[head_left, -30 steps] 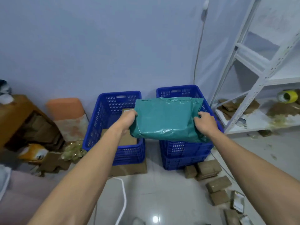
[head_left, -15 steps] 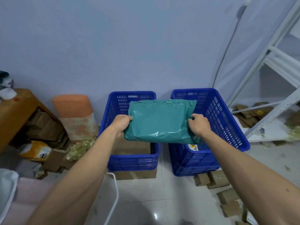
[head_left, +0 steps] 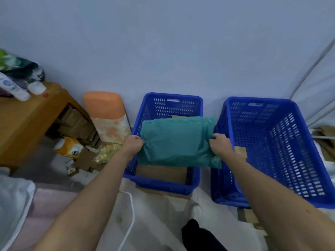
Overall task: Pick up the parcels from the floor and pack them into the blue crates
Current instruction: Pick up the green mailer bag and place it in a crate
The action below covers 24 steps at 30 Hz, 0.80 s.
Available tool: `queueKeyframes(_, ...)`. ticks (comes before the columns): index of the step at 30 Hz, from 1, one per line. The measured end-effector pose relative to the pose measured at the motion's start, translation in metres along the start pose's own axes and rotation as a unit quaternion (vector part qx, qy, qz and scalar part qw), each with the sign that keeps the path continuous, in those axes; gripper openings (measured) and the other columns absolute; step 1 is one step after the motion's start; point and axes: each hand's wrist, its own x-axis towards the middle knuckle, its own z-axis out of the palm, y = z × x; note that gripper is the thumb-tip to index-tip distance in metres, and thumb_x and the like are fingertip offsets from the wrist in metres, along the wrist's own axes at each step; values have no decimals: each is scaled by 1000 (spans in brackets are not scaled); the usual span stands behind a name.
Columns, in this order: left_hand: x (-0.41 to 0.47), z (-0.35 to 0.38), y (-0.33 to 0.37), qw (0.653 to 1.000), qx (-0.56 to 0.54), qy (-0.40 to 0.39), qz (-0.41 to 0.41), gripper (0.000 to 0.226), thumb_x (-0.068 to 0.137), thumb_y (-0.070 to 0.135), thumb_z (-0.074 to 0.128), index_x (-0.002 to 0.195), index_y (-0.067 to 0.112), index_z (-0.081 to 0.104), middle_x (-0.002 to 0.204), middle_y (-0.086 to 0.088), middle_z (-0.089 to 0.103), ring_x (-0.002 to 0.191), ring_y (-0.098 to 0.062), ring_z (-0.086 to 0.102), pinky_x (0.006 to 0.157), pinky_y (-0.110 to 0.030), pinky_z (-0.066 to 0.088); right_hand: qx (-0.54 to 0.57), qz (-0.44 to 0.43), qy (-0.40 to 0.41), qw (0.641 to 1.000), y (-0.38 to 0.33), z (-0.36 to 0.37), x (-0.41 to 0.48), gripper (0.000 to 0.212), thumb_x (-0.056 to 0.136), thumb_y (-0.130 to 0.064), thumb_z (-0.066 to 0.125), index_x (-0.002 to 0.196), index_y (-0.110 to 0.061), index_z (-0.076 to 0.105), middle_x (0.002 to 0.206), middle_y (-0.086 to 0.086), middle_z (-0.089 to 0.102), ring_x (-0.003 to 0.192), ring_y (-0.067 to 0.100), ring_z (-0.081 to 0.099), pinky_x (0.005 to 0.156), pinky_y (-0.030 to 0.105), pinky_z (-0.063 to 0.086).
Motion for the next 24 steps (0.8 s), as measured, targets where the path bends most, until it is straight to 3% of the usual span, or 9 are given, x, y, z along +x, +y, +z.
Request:
queueKeyframes(3, 23, 1, -7, 999, -10, 27, -31, 6, 86, 8, 61, 80, 10, 59, 78, -11, 56, 77, -22, 54, 68, -32, 42, 2, -9, -35, 999, -5, 11, 35, 19, 91, -17, 50, 97, -16, 69, 93, 8, 67, 85, 30, 63, 74, 41, 55)
queueKeyframes(7, 41, 8, -6, 996, -10, 69, -62, 13, 88, 0, 59, 77, 1, 66, 73, -10, 65, 67, -23, 61, 54, -24, 48, -15, -12, -70, 997, -10, 25, 70, 16, 91, -16, 50, 84, -18, 65, 85, 6, 65, 77, 26, 61, 68, 38, 53)
queueKeyframes(12, 75, 16, -23, 994, 8, 61, -90, 16, 88, 6, 62, 73, 11, 65, 81, -10, 70, 78, -26, 67, 75, -36, 56, -53, -5, -113, 992, -4, 59, 93, 20, 92, -15, 47, 82, -11, 64, 82, 7, 62, 68, 22, 56, 58, 33, 45)
queueKeyframes(15, 97, 22, -40, 994, 25, 46, -96, 11, 88, 7, 61, 78, 9, 66, 83, -10, 70, 78, -26, 66, 71, -32, 54, -72, 14, -133, 988, 1, 84, 98, 22, 92, -14, 46, 71, -13, 53, 77, 7, 57, 67, 23, 52, 55, 30, 37)
queueKeyframes(20, 139, 30, -78, 990, 73, 46, -111, 10, 85, 9, 57, 82, 13, 66, 93, -7, 70, 90, -30, 66, 86, -40, 56, -83, 71, -153, 982, 15, 135, 100, 13, 88, -16, 46, 76, -16, 52, 94, 12, 63, 90, 34, 61, 71, 36, 47)
queueKeyframes(24, 162, 41, -108, 990, 65, 35, -123, 17, 86, 3, 48, 85, 8, 64, 93, -13, 68, 77, -26, 59, 76, -38, 53, -99, 87, -160, 978, 29, 179, 101, 9, 89, -20, 48, 84, -14, 52, 96, 12, 60, 92, 33, 59, 76, 36, 48)
